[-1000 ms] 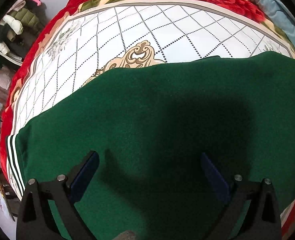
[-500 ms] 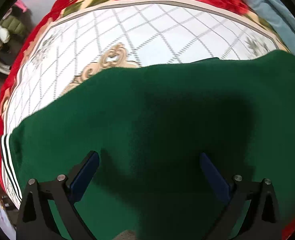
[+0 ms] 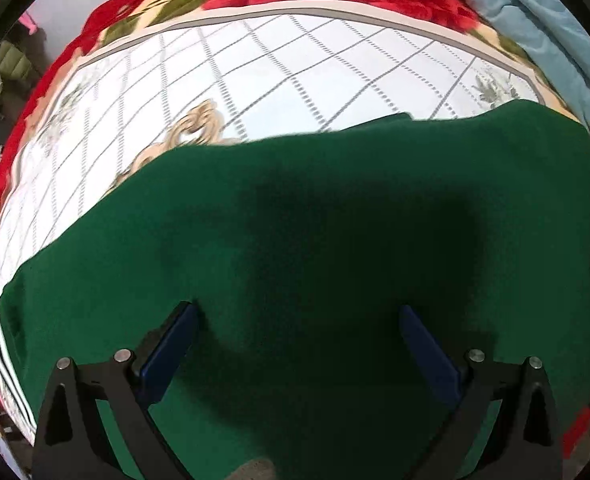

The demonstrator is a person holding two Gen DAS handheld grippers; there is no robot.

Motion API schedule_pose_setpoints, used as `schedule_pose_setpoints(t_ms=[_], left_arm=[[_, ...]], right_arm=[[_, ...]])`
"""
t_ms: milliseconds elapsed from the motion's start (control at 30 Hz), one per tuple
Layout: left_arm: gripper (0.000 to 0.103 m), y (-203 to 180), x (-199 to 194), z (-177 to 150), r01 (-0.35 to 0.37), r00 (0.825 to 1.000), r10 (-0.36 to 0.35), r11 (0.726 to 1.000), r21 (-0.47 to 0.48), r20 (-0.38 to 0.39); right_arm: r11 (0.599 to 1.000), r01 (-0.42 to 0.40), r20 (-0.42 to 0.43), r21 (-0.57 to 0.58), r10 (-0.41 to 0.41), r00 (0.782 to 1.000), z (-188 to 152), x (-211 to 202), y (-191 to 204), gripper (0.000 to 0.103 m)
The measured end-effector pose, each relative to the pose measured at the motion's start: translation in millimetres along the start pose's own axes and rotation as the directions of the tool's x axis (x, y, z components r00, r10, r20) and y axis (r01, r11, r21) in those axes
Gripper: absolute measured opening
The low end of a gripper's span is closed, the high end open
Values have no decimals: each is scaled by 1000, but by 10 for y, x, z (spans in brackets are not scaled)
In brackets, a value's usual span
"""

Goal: Fold large clothes

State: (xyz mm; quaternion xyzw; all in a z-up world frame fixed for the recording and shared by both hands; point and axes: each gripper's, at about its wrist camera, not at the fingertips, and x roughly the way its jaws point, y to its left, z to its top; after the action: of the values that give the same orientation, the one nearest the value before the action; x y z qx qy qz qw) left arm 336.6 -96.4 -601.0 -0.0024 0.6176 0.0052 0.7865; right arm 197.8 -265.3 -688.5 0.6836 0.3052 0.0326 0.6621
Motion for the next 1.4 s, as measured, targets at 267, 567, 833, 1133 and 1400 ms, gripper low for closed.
schedule_pose_setpoints(t_ms=[267,567,833,1133,1400], left_arm=[[103,-705,-4,302,178,984,-179,980,87,6],[103,463,-712,-87,178,984,-169,962,-205,60],[103,2482,-1140,-1303,-102,994,106,848,-520,-23],[103,3691,-1463,-2186,-238,967,231,671,-703,-108],[103,4072,-1924,-2249,-201,966,253,638,-743,-44]], right_arm=[[972,89,109,-217,-67,992,-201,-628,1078,23],[766,248,148,-593,-199,969,-1015,-567,2274,23],[445,192,55,-875,-304,951,-2638,367,2799,23],[306,-5,-180,-952,-546,818,-4410,1531,2029,23],[413,-151,-415,-898,-684,600,-4874,1798,1548,92]])
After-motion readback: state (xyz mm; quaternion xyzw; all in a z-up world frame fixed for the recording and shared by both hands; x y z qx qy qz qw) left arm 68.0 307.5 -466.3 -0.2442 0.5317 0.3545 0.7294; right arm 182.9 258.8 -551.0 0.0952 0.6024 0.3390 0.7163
